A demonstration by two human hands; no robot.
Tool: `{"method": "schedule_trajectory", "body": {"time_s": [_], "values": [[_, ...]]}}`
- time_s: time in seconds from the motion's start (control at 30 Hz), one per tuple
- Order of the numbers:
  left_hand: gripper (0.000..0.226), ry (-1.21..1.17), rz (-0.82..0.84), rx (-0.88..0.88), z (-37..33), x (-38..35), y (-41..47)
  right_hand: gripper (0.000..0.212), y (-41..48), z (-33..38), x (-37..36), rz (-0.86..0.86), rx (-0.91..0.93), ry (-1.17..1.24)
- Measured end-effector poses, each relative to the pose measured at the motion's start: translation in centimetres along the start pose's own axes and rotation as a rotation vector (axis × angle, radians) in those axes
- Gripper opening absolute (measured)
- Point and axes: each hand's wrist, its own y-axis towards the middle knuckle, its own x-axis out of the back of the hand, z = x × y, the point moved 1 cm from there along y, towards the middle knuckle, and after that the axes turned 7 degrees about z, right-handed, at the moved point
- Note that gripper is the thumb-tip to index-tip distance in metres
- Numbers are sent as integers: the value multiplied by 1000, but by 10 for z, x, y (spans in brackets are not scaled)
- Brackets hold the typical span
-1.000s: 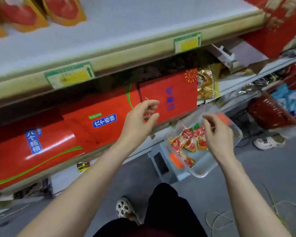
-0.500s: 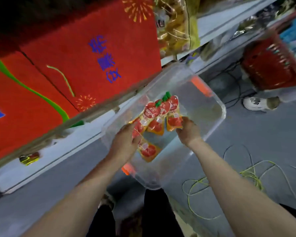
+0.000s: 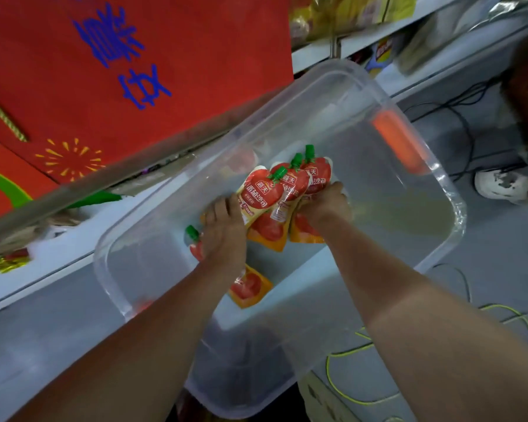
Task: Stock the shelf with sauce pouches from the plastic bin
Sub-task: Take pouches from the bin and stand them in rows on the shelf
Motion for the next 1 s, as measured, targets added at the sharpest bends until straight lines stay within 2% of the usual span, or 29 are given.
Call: {"method": "schedule_trajectory", "body": {"time_s": [0.1, 0.2, 0.37, 0.43, 0.53, 0.6, 0.77, 0.87, 1.0], "values": [[74, -45, 21, 41, -2, 5, 5, 56, 3, 2, 4, 89, 10, 75], [59, -149, 95, 22, -3, 17, 3, 57, 2, -2, 12, 169, 19, 146], [52, -250, 81, -99, -12, 41, -11, 62, -22, -14, 34, 151, -60, 358], [54, -378, 81, -105, -20, 55, -25, 58, -43, -18, 41, 161, -44, 510], [54, -644, 70, -103, -25, 76, -51, 47, -84, -23, 50, 271, 12, 788], [55, -786, 92, -128, -20, 91, -71, 37, -115, -24, 55, 339, 70, 875], [37, -1113, 146, -162, 25, 132, -133, 12, -195, -18, 64, 297, 125, 1058], [30, -1117, 130, -167, 59, 163, -173, 17, -251, -7, 63, 252, 196, 1129], [43, -1055, 64, -208, 111, 206, -223, 13, -325, 14, 56, 157, 359, 1147]]}}
